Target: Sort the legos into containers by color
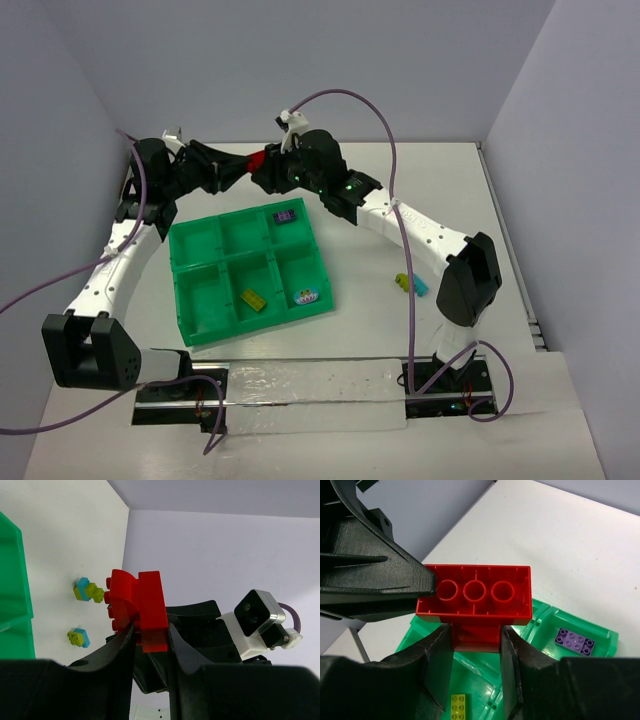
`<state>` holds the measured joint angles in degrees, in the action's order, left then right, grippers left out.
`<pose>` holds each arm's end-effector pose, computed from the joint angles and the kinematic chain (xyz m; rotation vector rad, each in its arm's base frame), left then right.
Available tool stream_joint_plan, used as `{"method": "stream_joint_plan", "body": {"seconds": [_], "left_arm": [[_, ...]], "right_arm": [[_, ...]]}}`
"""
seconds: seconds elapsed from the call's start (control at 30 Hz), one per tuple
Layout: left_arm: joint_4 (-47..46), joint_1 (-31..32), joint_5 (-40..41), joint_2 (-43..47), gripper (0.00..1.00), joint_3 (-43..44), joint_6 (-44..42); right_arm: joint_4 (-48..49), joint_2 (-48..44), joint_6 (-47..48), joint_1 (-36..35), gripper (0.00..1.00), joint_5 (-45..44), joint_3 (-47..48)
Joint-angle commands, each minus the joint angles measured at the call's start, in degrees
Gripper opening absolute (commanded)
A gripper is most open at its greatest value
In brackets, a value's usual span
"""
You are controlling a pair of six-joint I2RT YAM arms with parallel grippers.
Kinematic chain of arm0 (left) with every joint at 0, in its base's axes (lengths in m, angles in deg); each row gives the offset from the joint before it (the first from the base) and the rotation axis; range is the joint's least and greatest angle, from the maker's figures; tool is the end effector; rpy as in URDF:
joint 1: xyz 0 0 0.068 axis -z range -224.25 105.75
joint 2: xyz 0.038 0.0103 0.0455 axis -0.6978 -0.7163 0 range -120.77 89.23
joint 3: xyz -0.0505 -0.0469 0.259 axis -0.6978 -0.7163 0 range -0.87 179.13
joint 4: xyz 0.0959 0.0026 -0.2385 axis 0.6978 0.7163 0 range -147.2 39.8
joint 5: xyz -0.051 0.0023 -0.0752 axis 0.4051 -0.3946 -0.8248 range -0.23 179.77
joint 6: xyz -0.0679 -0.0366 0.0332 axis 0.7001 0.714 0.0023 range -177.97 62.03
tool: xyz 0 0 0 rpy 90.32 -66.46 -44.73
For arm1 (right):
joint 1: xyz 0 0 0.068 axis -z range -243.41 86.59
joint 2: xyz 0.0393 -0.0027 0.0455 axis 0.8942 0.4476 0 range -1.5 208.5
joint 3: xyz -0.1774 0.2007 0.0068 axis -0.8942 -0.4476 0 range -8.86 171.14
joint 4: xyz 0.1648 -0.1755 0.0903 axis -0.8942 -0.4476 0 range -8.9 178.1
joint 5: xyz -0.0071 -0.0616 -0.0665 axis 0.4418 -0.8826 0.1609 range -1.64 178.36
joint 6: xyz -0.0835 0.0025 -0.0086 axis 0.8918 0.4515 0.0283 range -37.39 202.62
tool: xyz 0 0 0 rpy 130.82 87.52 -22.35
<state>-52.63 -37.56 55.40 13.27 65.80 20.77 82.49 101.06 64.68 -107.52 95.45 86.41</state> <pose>0.3277 -0.0804 0.3530 -0.7931 1.9231 -1.5337 0.3280 0.3307 0.3625 -0.5165 1.8112 0.8725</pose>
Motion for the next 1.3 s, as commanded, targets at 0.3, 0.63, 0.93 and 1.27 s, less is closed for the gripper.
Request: {"method": "stream_joint_plan", "body": {"seconds": [0.3, 0.63, 0.93, 1.27], "left_arm": [[0.26, -2.21, 0.80, 1.78, 0.00, 1.09, -0.26], [0.70, -2.57, 2.48, 1.87, 0.00, 0.91, 0.35], [7.01, -6.51, 6.76, 4.05, 0.00, -1.76, -5.40], [23.83, -10.24, 21.10, 6.47, 0.00, 1.51, -19.70]], "right_arm": [[-3.70, 0.26, 4.40, -4.49, 0.00, 0.82, -3.86], [-4.56, -0.53, 6.16, -5.37, 0.00, -0.94, -7.95], [-4.94, 1.49, 4.76, -5.46, 0.00, -1.99, -5.62], [-5.60, 11.04, 2.86, -5.69, 0.00, -2.78, 2.47]]}}
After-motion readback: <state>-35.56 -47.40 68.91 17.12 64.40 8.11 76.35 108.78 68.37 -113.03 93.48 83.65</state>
